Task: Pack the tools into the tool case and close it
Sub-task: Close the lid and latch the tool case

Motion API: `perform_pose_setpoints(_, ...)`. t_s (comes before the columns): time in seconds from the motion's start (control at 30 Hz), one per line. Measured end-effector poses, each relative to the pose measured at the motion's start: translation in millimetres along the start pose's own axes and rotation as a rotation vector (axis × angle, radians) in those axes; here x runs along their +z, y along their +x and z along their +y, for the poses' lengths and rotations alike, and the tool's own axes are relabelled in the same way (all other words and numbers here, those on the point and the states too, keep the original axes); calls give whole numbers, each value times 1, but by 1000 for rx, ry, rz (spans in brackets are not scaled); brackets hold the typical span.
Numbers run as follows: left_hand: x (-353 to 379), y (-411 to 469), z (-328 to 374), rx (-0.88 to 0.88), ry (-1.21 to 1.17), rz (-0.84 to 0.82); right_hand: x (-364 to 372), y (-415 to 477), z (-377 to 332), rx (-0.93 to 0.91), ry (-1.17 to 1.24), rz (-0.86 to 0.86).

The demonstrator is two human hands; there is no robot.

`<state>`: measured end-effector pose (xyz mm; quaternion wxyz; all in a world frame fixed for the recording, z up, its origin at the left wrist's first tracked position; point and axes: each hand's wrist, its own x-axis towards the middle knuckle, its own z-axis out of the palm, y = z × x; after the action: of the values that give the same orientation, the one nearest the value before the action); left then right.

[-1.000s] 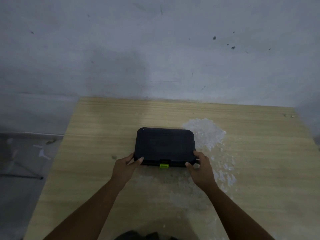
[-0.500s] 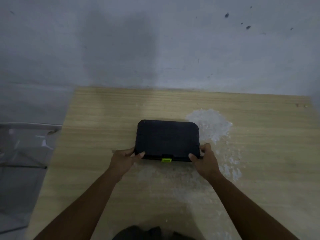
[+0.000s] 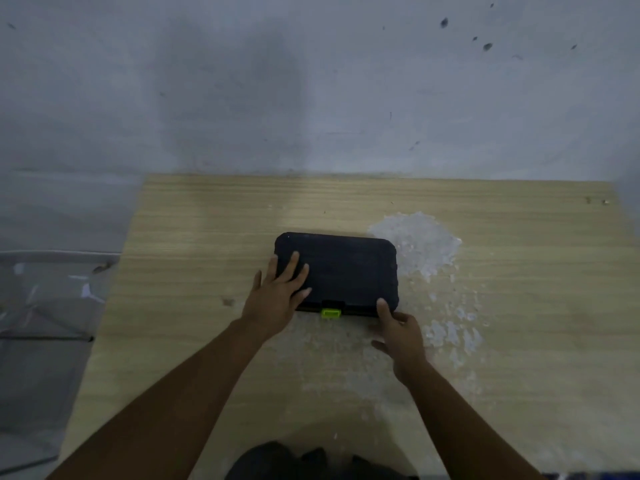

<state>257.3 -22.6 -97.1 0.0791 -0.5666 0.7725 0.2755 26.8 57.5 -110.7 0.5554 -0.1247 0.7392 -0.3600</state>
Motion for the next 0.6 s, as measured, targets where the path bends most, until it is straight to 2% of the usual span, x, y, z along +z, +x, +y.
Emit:
perform_pose_setpoints(0.1, 1, -2, 5, -28, 38, 16, 23, -12, 10, -11, 124, 37)
perform_pose_setpoints(0.17, 6, -5, 7, -55, 70, 67, 39, -17, 10, 55, 168, 11)
perform_pose_setpoints(0.23, 10, -6, 7, -80, 103, 98, 55, -20, 10, 107, 161, -33)
perform_pose_setpoints(0.33, 10, -5, 8, -50, 150, 128, 67, -24, 14, 67, 157, -69)
perform_pose_setpoints(0.43, 12, -10, 14, -43, 222, 151, 61, -25, 20, 20, 87, -99)
perform_pose_setpoints(0.6, 13, -12, 13, -7, 132, 153, 50, -29, 24, -3, -89, -130)
